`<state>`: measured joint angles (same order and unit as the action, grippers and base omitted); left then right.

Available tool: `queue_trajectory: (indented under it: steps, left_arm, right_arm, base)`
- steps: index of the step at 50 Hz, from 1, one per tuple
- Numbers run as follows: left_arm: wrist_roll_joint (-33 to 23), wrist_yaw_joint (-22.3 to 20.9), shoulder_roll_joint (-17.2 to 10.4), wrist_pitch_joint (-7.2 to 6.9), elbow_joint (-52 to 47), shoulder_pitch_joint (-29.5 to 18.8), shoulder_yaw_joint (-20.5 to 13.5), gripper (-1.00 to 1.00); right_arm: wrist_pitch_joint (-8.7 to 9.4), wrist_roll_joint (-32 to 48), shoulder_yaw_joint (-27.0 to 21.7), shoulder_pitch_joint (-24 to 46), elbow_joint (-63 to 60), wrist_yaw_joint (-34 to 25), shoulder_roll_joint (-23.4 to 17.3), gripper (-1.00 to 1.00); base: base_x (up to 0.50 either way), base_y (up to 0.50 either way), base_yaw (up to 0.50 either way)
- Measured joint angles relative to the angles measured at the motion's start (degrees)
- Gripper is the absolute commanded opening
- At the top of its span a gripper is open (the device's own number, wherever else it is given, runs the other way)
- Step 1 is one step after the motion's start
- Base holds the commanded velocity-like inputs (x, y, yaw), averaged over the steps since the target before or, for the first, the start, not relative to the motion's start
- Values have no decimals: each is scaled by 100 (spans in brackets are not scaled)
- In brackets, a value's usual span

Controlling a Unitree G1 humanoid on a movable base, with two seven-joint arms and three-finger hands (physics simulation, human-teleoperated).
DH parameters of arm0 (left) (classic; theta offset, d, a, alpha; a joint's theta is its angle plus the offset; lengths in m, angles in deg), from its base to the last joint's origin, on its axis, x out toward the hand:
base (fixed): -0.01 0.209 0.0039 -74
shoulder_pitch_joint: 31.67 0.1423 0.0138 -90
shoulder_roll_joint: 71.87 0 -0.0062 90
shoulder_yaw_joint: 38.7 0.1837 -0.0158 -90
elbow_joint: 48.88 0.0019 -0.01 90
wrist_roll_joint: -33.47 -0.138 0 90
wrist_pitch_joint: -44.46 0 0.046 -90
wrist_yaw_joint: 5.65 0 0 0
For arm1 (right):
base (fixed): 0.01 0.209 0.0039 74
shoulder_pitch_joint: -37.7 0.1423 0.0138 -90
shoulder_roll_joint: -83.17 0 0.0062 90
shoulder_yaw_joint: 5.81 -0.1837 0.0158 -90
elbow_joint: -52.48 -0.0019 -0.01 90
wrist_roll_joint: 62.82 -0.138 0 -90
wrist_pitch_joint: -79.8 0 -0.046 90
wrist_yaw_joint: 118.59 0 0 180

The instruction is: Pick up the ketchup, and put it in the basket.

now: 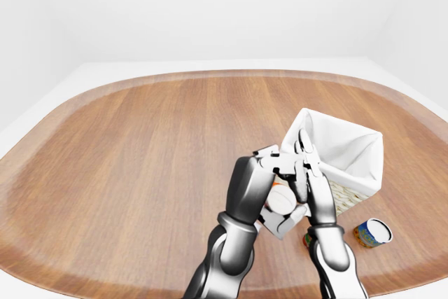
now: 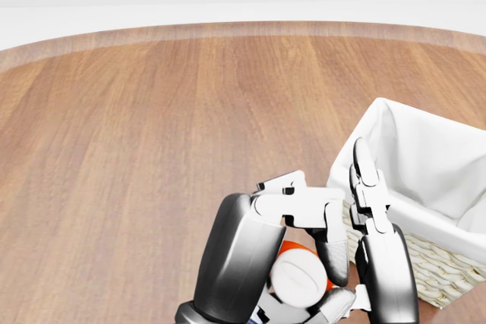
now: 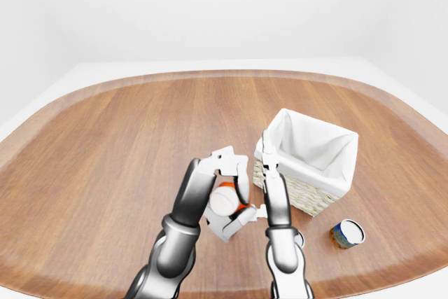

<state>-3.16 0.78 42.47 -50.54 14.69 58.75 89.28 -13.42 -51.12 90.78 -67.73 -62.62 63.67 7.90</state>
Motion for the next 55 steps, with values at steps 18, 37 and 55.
queue_trajectory:
  steps: [18,37,55]
  left_arm:
    - [-72,201,47,0,20,17,339,-100]
    - [274,99,23,0,-41,51,446,100]
    - [603,-22,-218,0,-327,119,-236,100]
  right_arm:
    - [-145,78,64,-9,40,-17,6,-100]
    - [-178,241,132,39,224,12,17,-100]
    - [-179,514,160,122,561,201,23,-100]
  base:
    - [0,0,0]
    - [0,0,0]
    - [0,0,0]
